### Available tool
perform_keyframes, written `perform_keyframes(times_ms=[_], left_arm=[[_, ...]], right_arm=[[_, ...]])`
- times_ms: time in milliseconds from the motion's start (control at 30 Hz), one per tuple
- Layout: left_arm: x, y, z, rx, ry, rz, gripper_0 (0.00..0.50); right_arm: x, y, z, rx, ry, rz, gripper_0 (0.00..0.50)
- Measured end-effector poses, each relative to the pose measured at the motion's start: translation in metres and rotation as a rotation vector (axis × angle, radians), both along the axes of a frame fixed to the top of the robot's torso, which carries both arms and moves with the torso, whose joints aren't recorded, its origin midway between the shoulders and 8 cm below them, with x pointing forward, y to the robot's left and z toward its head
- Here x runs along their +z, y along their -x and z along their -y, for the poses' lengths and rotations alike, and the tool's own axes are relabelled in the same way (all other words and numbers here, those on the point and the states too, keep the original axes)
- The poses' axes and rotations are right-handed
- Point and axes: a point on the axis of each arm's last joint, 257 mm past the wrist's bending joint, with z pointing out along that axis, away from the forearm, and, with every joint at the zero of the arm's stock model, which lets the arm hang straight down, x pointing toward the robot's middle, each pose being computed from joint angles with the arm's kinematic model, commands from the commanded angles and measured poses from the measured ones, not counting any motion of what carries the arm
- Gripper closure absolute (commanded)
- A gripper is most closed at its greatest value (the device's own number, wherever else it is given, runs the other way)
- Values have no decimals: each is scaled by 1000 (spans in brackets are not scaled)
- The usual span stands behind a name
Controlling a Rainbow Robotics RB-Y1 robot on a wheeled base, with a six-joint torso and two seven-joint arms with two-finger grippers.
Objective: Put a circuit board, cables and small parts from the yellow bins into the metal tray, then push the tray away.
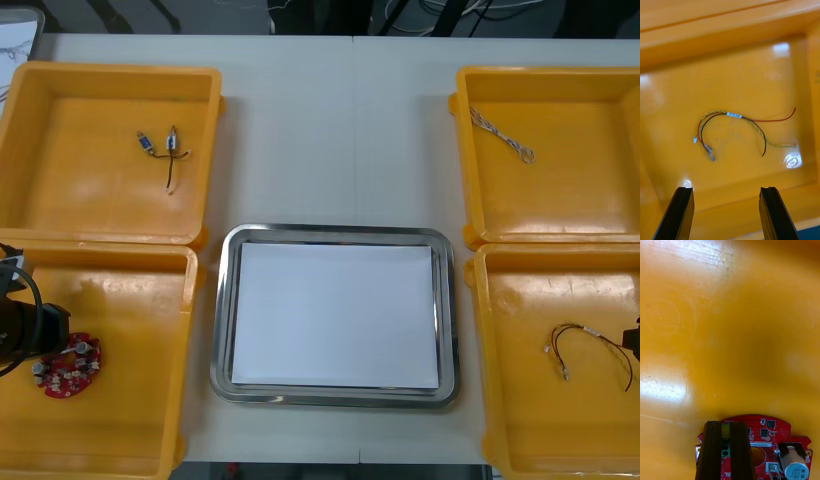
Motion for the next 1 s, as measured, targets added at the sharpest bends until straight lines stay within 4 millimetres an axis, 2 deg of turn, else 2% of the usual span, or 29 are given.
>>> perform_keyframes(times_ms=[200,333,467,700,1000], left_arm=[[12,-3,-6,27,11,9,500],[30,-1,-15,51,-2,0,500],[49,-2,-13,39,-22,7,500],[81,-8,11,-29,-46,12,500],[135,-27,59,-161,-59,37,500]], right_arm=[[0,-17,19,-66,1,2,0],[-1,-25,26,-97,-19,1,0],[-5,-29,32,-118,-36,-12,0],[-10,-55,43,-117,-64,69,0],[-20,-60,57,-17,34,111,0]])
